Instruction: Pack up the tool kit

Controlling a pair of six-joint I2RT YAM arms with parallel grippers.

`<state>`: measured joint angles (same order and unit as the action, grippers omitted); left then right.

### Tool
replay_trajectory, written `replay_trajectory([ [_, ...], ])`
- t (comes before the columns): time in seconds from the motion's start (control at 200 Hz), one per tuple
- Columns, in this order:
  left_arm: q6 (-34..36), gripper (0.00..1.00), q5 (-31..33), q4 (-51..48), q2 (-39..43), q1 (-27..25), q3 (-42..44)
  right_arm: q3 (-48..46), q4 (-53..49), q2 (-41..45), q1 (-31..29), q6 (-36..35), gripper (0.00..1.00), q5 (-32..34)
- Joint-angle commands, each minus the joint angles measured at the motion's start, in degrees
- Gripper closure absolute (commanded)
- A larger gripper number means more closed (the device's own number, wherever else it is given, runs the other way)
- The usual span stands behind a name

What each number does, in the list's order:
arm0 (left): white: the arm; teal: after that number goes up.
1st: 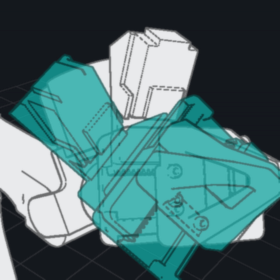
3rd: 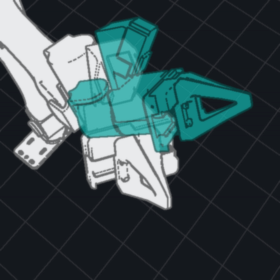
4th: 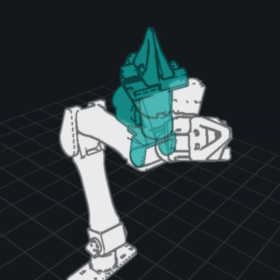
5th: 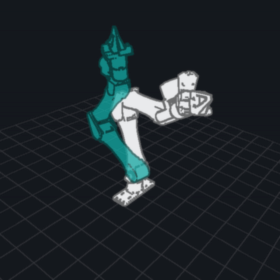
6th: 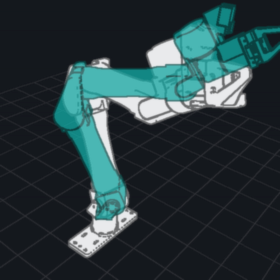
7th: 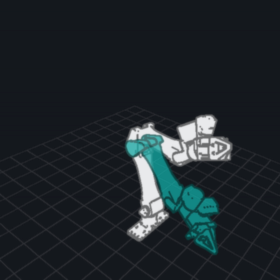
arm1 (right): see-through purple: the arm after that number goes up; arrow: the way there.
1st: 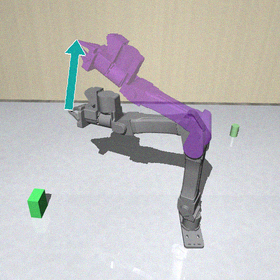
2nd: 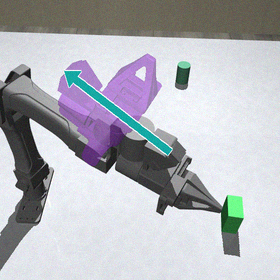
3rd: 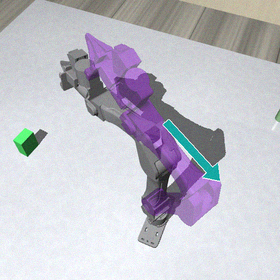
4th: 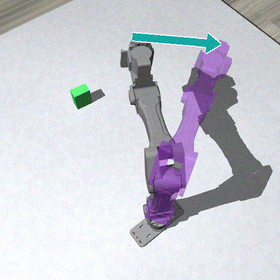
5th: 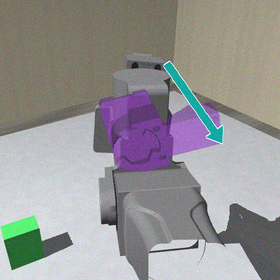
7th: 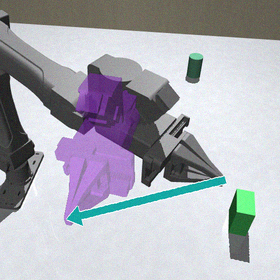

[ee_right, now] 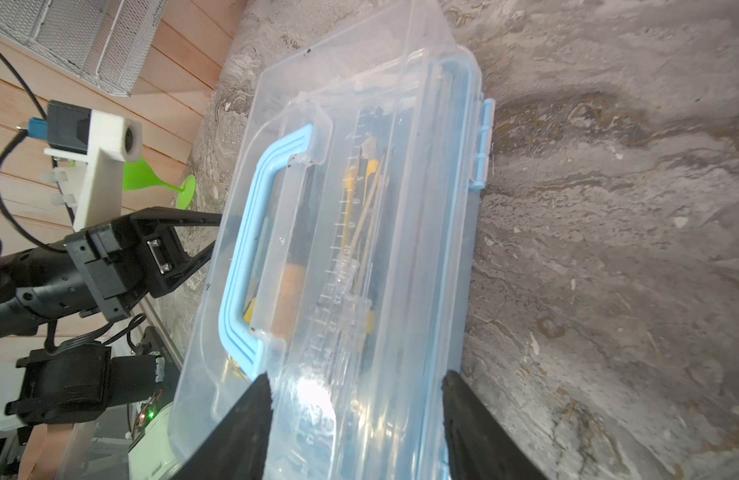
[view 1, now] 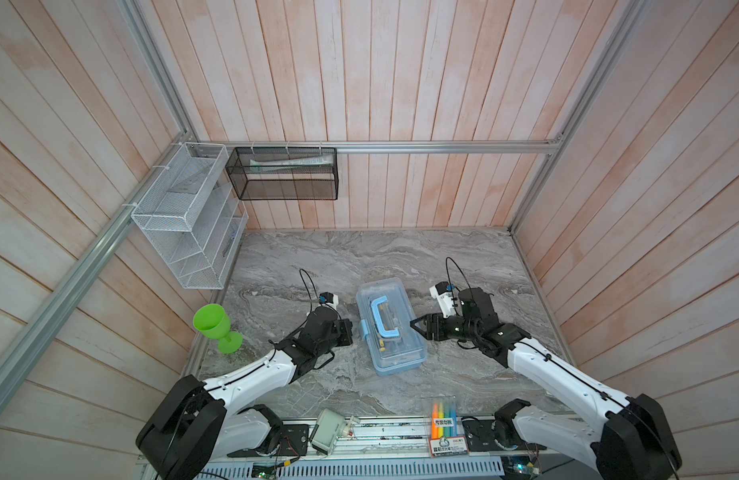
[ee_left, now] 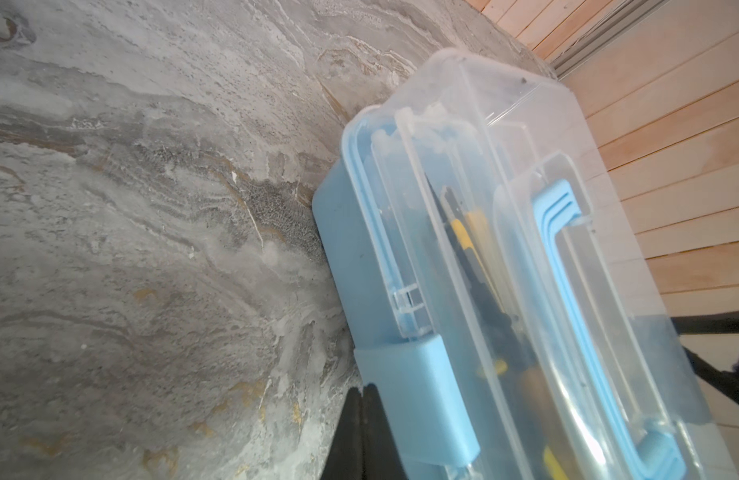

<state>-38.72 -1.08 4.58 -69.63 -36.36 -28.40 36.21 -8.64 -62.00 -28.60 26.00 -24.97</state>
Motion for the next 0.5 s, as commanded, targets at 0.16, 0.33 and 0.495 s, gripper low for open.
replay_trajectory([
  [0.16,1.5,1.0,-1.8,0.4,-2.6,0.2,-1.1,-2.8,1.0,2.9,1.4,1.2,0.38,1.3],
  [0.33,1.0,1.0,-3.1,2.8,-5.0,0.2,-1.1,-3.5,1.7,2.7,1.6,1.2,0.39,0.8],
  [0.495,1.2,1.0,-4.4,3.6,-7.8,0.1,-2.4,-2.8,2.2,1.0,1.6,0.7,0.4,0.7],
])
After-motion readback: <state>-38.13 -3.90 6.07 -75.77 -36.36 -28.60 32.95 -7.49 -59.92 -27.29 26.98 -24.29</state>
